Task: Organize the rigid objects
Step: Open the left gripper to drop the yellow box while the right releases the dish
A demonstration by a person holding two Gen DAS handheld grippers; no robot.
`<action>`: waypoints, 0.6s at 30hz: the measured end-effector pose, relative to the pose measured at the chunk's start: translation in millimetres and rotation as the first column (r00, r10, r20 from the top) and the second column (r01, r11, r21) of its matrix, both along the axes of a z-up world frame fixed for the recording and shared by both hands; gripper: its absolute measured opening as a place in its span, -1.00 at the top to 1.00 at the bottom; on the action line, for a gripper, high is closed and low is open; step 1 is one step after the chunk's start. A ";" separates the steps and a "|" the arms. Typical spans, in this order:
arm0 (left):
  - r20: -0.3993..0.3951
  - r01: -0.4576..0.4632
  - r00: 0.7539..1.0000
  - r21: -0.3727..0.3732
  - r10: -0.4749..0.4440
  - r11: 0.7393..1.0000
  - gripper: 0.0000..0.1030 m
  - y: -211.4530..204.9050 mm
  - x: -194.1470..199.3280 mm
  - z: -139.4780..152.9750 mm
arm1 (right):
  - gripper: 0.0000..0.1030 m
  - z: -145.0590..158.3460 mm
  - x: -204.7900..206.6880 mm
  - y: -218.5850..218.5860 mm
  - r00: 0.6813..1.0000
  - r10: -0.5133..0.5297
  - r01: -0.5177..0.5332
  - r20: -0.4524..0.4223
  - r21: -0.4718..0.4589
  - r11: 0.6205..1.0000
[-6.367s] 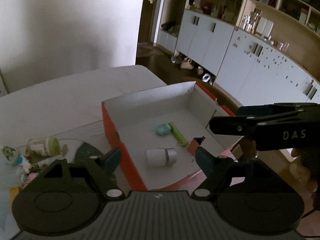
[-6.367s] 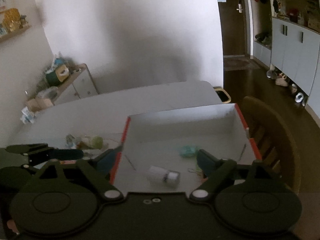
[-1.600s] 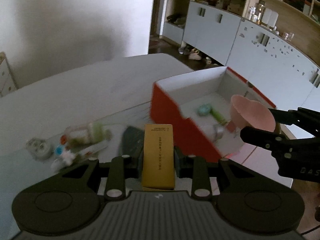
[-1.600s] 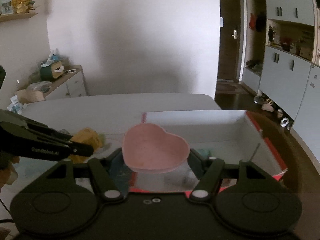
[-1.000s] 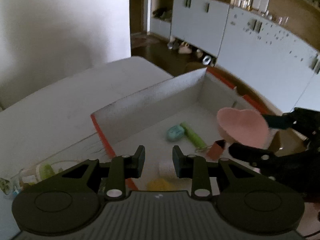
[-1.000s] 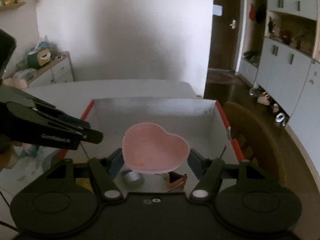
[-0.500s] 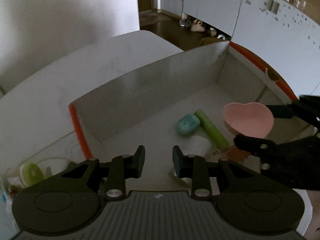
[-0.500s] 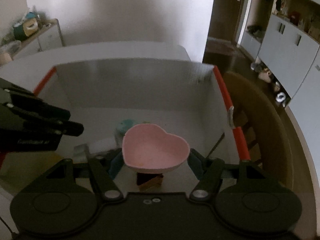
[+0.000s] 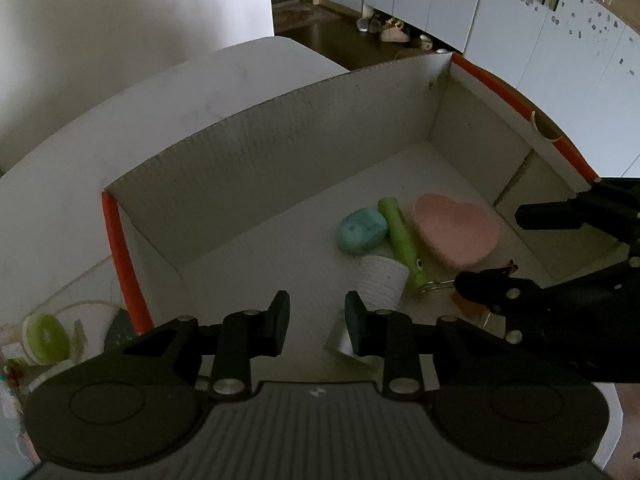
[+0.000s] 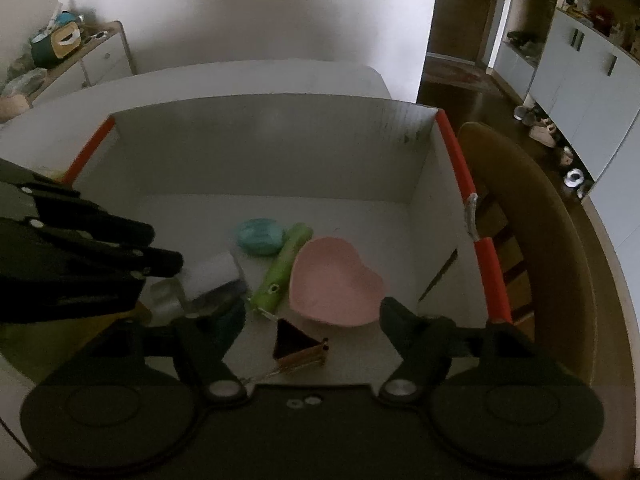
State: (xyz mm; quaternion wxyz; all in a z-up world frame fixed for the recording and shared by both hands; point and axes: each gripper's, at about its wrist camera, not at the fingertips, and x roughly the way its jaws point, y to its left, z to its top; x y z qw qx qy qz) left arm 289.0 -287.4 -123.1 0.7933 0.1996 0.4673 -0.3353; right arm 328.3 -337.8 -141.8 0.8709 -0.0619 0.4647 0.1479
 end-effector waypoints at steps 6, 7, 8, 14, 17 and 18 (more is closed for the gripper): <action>-0.004 -0.020 1.000 -0.025 0.020 0.999 0.43 3.4 -5.3 3.8 | -0.48 8.8 -8.9 -10.7 1.000 0.004 -0.004 -0.001 0.026 1.000; -0.002 -0.025 1.000 -0.030 0.025 0.999 0.43 4.6 -6.8 5.0 | -0.48 10.0 -11.0 -11.3 1.000 0.006 -0.006 0.001 0.027 1.000; 0.001 -0.029 1.000 -0.034 0.029 0.999 0.43 5.2 -8.4 5.9 | -0.48 12.0 -13.9 -11.8 1.000 0.009 -0.009 0.005 0.029 1.000; 0.024 -0.040 0.999 -0.060 0.041 0.997 0.43 10.6 -18.1 14.2 | -0.51 24.8 -18.3 -15.2 0.999 0.014 -0.016 0.032 0.054 0.998; 0.035 -0.047 0.998 -0.084 0.050 0.995 0.42 15.6 -23.6 21.1 | -0.52 33.5 -24.4 -16.0 0.998 0.022 -0.025 0.052 0.069 0.997; 0.039 -0.050 0.998 -0.095 0.054 0.994 0.42 17.7 -25.7 23.8 | -0.53 36.7 -26.3 -16.0 0.998 0.024 -0.028 0.059 0.074 0.997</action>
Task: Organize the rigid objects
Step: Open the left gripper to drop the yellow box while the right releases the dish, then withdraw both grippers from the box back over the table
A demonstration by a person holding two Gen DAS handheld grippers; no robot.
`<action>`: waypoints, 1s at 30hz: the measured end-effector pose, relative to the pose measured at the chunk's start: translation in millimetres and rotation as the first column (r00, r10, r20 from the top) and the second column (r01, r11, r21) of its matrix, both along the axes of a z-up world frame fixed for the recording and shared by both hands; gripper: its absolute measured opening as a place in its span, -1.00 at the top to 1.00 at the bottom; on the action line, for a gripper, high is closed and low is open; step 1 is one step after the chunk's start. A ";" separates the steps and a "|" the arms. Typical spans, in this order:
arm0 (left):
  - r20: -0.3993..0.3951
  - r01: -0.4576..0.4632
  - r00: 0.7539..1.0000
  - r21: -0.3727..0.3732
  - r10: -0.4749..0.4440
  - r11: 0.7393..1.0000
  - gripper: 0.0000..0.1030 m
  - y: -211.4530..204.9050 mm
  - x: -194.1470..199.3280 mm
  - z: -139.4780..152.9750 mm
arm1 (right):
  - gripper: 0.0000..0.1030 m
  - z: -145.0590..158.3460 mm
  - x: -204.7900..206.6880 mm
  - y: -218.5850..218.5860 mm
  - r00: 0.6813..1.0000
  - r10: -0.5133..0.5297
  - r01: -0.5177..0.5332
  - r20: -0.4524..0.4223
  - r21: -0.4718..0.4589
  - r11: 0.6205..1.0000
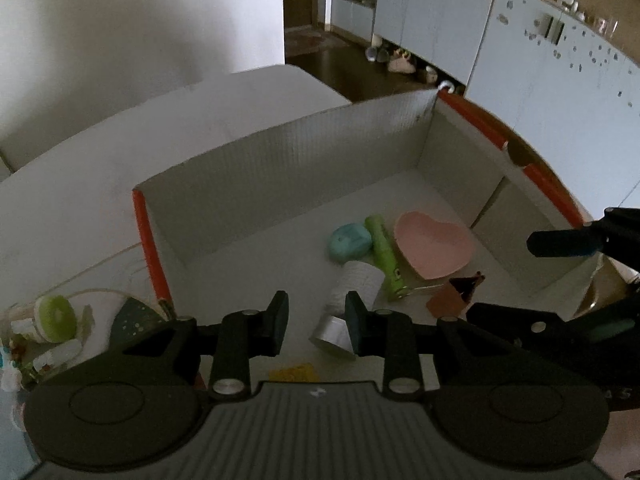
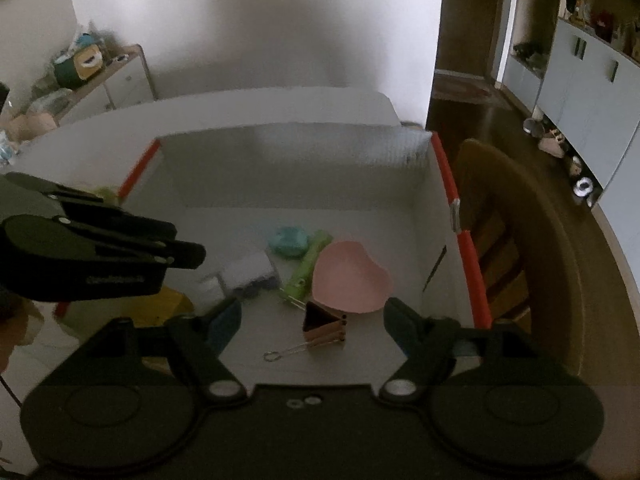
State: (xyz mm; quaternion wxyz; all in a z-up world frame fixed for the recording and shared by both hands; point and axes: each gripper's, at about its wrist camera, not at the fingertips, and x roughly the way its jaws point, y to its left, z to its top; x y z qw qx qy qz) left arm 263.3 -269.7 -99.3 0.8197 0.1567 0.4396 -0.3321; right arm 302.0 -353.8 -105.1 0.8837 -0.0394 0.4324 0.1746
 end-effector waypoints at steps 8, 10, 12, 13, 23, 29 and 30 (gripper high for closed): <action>0.060 0.006 0.998 -0.079 -0.001 0.997 0.42 18.3 -20.0 25.2 | -0.61 27.5 -22.4 4.1 0.996 0.038 -0.040 0.082 0.029 0.999; 0.069 0.002 0.998 -0.100 0.005 0.995 0.29 24.4 -24.6 32.2 | -0.64 33.8 -28.9 4.3 0.994 0.045 -0.050 0.100 0.040 0.998; 0.080 -0.005 0.997 -0.125 0.015 0.992 -0.15 31.7 -30.0 38.3 | -0.65 39.0 -33.7 5.7 0.992 0.052 -0.058 0.119 0.048 0.997; 0.094 -0.012 0.995 -0.142 0.025 0.990 -0.28 37.0 -33.8 42.4 | -0.66 41.4 -36.5 6.3 0.990 0.054 -0.061 0.127 0.056 0.997; 0.109 -0.054 0.991 -0.214 0.079 0.975 -0.40 87.9 -57.6 62.0 | -0.85 61.0 -62.7 27.1 0.976 0.083 -0.111 0.203 0.131 0.985; 0.104 -0.089 0.988 -0.235 0.117 0.968 -0.47 122.3 -59.2 63.7 | -0.98 68.2 -76.5 49.4 0.964 0.099 -0.146 0.246 0.181 0.973; 0.109 -0.094 0.986 -0.237 0.123 0.967 -0.50 128.4 -58.7 63.8 | -0.99 68.4 -79.6 54.7 0.963 0.102 -0.150 0.251 0.183 0.972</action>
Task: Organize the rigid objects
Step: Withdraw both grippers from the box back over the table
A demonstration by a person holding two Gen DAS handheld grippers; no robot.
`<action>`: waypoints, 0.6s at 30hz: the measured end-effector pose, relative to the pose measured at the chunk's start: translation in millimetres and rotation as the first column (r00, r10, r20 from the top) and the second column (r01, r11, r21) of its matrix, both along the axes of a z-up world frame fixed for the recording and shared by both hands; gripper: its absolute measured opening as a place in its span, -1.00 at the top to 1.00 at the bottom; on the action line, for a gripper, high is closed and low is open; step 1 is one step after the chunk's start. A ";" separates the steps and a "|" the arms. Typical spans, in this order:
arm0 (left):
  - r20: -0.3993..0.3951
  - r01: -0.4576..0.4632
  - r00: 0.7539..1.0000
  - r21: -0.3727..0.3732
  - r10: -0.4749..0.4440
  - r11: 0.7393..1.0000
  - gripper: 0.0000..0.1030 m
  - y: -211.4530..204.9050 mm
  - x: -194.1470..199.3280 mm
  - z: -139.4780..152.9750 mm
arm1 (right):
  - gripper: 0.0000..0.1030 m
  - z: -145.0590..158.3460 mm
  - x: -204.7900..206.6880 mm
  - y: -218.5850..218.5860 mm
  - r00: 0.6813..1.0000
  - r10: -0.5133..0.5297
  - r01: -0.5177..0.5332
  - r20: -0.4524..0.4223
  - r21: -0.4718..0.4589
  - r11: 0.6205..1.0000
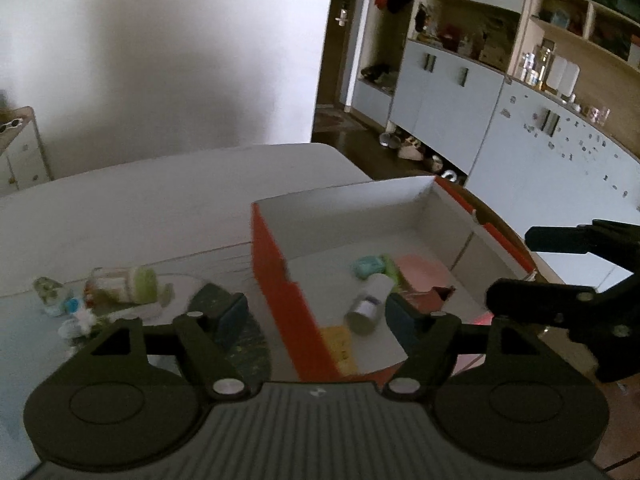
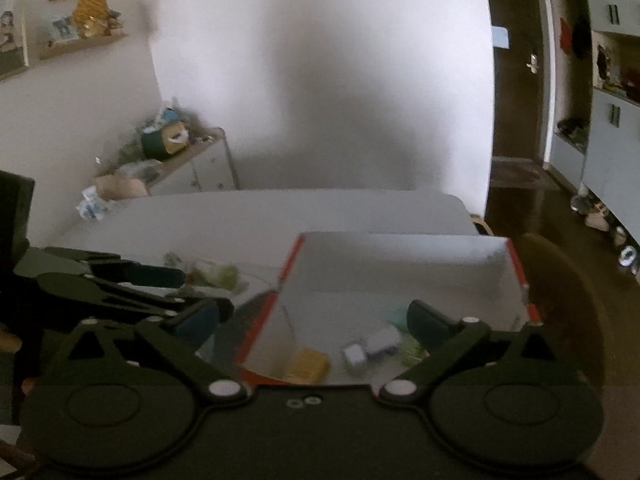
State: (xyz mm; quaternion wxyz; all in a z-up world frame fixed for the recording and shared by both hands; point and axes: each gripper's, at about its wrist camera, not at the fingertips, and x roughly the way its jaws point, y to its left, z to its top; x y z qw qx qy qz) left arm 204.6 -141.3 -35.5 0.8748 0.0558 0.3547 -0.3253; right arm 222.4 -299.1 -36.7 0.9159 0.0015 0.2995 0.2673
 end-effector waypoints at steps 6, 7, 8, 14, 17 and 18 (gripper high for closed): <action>0.078 -0.067 0.995 -0.030 0.069 0.997 -0.63 45.0 3.7 5.4 | -0.99 -2.6 -12.1 34.1 1.000 0.017 -0.017 0.000 0.035 0.999; 0.088 -0.076 0.993 -0.033 0.079 0.997 -0.63 52.4 5.5 6.1 | -0.99 -3.5 -13.1 40.8 1.000 0.019 -0.019 -0.009 0.045 0.999; 0.092 -0.085 0.992 -0.035 0.088 0.996 -0.63 60.1 8.7 6.1 | -0.99 -4.4 -13.9 47.8 1.000 0.020 -0.019 -0.016 0.052 0.998; 0.078 -0.123 0.989 -0.045 0.126 0.991 -0.63 104.2 32.6 3.3 | -0.99 -9.7 -22.8 91.0 0.999 0.019 -0.018 -0.031 0.052 0.998; 0.071 -0.132 0.988 -0.036 0.134 0.991 -0.63 123.7 45.3 -0.7 | -0.99 -13.6 -26.2 111.4 0.999 0.014 -0.012 -0.039 0.047 0.999; 0.069 -0.135 0.988 -0.034 0.137 0.990 -0.63 130.8 49.5 -2.1 | -0.99 -15.1 -27.2 116.8 0.999 0.010 -0.008 -0.042 0.045 0.999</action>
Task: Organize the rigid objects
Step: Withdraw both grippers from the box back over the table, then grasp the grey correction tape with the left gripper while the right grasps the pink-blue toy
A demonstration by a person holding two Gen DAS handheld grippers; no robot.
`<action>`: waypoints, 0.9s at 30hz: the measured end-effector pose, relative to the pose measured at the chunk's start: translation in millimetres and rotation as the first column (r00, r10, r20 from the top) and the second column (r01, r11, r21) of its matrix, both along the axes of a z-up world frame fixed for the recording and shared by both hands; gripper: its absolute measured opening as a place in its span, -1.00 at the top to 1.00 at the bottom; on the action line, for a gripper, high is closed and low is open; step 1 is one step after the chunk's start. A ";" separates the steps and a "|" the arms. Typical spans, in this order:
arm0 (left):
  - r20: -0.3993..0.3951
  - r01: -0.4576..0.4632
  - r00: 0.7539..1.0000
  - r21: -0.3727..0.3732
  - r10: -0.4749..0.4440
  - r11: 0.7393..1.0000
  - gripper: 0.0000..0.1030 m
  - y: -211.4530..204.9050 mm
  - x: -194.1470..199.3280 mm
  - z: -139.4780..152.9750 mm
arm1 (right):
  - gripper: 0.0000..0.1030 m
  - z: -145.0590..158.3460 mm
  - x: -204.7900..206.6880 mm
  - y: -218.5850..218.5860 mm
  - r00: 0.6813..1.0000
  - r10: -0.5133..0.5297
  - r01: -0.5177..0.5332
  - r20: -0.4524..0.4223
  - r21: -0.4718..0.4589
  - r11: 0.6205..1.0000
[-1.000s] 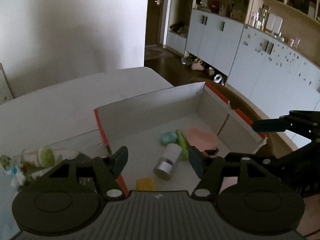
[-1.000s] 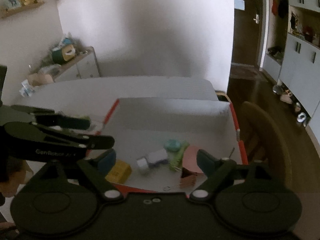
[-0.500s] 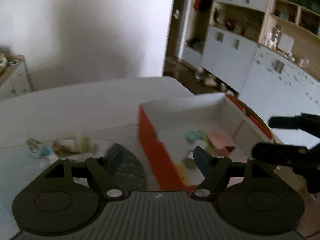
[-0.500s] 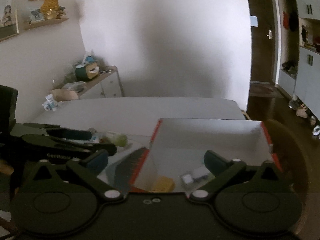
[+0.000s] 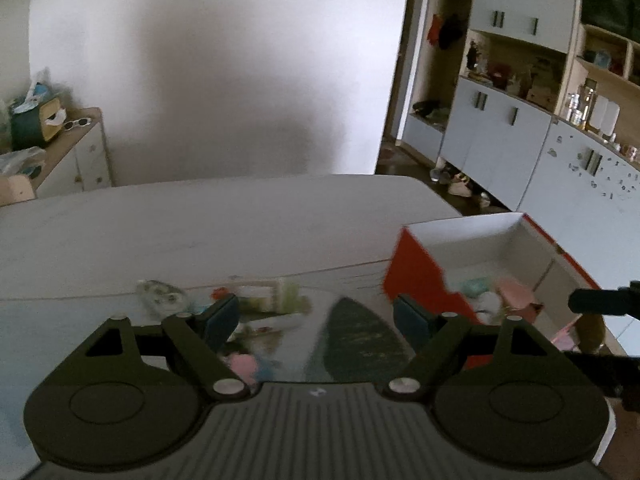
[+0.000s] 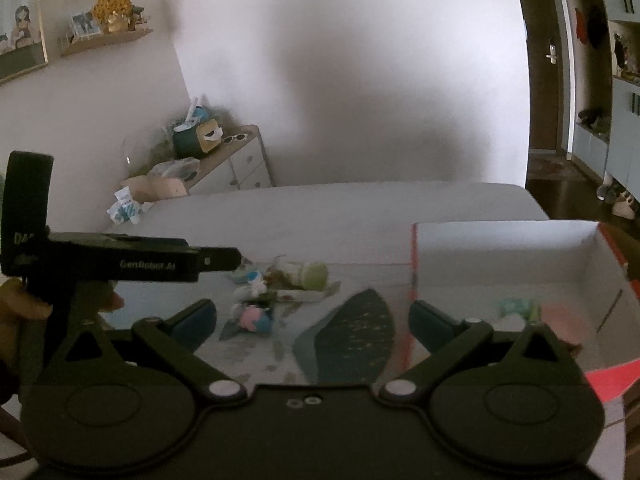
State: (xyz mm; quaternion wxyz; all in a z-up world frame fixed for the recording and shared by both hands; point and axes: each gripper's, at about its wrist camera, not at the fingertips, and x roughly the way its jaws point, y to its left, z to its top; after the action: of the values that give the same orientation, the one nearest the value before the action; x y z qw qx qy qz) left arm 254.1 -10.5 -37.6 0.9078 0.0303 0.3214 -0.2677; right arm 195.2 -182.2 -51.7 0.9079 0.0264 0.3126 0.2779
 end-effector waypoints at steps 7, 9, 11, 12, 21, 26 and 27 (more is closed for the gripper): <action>-0.002 -0.017 1.000 0.038 0.017 0.999 -0.64 42.1 29.1 -11.3 | -0.99 -14.1 -0.7 43.6 1.000 -0.020 0.019 -0.021 -0.026 0.999; -0.012 -0.023 1.000 0.046 0.024 0.999 -0.64 52.7 38.1 -16.3 | -0.99 -19.3 0.0 56.6 0.999 -0.018 0.017 -0.027 -0.035 0.999; -0.027 -0.035 0.999 0.051 0.037 0.998 -0.64 62.9 47.9 -22.3 | -0.99 -24.0 1.7 68.3 0.999 -0.014 0.013 -0.035 -0.045 0.999; -0.036 -0.042 0.998 0.054 0.044 0.998 -0.64 68.0 53.7 -25.7 | -0.99 -27.1 2.8 76.2 0.999 -0.010 0.008 -0.037 -0.052 0.999; -0.088 -0.096 0.991 0.094 0.104 0.991 -0.63 101.1 101.5 -56.1 | -0.99 -54.7 19.5 130.0 0.997 0.053 -0.060 -0.060 -0.124 0.990; -0.115 -0.115 0.985 0.128 0.130 0.985 -0.64 100.9 124.6 -72.9 | -0.94 -74.0 32.7 155.6 0.990 0.118 -0.131 -0.083 -0.175 0.976; -0.127 -0.116 0.983 0.132 0.133 0.984 -0.64 100.0 128.7 -76.7 | -0.94 -77.2 35.6 159.9 0.988 0.127 -0.141 -0.084 -0.188 0.972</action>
State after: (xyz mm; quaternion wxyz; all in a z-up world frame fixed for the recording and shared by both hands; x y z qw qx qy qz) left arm 382.8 89.5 -114.3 0.8952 0.0479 0.3997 -0.1913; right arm 230.8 -22.4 -128.9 0.8735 -0.0731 0.3715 0.3059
